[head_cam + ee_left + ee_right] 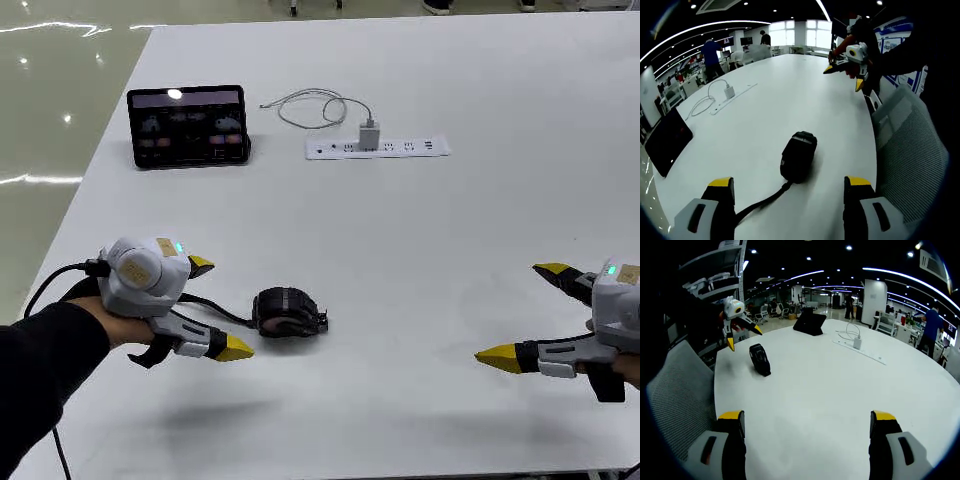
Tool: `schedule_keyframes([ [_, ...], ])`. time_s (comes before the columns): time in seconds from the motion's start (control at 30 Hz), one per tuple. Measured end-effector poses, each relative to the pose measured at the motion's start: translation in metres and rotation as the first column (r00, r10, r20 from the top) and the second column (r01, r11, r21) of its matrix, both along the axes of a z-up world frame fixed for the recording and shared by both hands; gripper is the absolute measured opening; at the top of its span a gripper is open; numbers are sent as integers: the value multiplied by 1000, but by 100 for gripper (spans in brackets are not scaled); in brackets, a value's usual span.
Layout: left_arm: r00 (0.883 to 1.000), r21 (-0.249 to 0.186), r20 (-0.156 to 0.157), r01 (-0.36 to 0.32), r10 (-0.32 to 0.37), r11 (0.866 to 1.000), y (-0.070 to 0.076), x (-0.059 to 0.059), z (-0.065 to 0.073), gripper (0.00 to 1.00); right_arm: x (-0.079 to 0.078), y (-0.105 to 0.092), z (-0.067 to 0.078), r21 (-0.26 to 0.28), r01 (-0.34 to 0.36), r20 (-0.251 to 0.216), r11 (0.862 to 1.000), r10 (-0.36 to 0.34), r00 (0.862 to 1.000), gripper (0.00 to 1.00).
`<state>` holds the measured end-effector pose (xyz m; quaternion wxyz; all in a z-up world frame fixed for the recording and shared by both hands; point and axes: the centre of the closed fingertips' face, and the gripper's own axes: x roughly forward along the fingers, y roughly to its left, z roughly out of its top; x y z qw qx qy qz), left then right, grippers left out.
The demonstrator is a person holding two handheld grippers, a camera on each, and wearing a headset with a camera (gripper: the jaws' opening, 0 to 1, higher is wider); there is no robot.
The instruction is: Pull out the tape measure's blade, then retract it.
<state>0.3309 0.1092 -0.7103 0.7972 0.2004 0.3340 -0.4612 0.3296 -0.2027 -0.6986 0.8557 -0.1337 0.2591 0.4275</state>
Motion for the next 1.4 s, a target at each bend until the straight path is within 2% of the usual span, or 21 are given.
schedule_keyframes([
  [0.13, 1000, 11, -2, 28, -28, 1000, -5, 5, 1, 82, 2, 7, 0, -2, -22, 0, 1000, 22, 1000, 100],
  [0.23, 998, 12, -12, 55, -55, 998, -10, 5, 1, 75, 2, 13, 1, 5, -39, 3, 999, 39, 999, 100],
  [0.33, 997, 17, -22, 70, -69, 997, -14, 5, -2, 73, 2, 17, 1, 5, -56, 5, 998, 56, 998, 100],
  [0.4, 996, 38, -29, 88, -87, 995, -16, 5, -6, 71, 2, 21, 0, 6, -63, -1, 998, 63, 998, 100],
  [0.5, 994, 37, -43, 105, -103, 994, -22, 4, -9, 71, 1, 24, -2, 2, -77, -4, 997, 77, 997, 100],
  [0.67, 988, 63, -48, 150, -147, 987, -30, 6, -14, 70, 1, 27, -4, 4, -90, -4, 996, 90, 996, 100],
  [0.7, 987, 69, -57, 156, -153, 985, -31, 7, -15, 69, 1, 28, -3, 4, -94, -2, 996, 94, 996, 100],
  [0.87, 981, 99, -71, 187, -181, 977, -37, 9, -21, 61, 4, 33, -3, 13, -101, 3, 995, 101, 995, 100],
  [1.0, 979, 101, -74, 199, -192, 975, -44, 14, -22, 58, 7, 39, -2, 18, -109, 5, 994, 109, 994, 100],
  [1.07, 976, 111, -70, 212, -205, 971, -47, 15, -22, 54, 8, 44, -1, 22, -121, 3, 992, 121, 993, 100],
  [1.13, 972, 116, -79, 229, -221, 966, -51, 13, -24, 48, 9, 51, -1, 21, -135, 5, 991, 135, 991, 100],
  [1.27, 964, 147, -73, 264, -255, 953, -53, 15, -27, 43, 10, 66, -2, 22, -168, 1, 986, 168, 986, 100],
  [1.33, 961, 161, -61, 276, -270, 947, -55, 15, -27, 33, 9, 73, -2, 27, -183, -2, 983, 183, 983, 100],
  [1.37, 949, 161, -76, 314, -306, 935, -58, 8, -28, 29, 9, 77, -3, 27, -194, 1, 981, 194, 981, 100],
  [1.4, 946, 186, -50, 323, -320, 928, -58, 11, -28, 29, 9, 80, -3, 27, -202, 3, 979, 202, 979, 100],
])
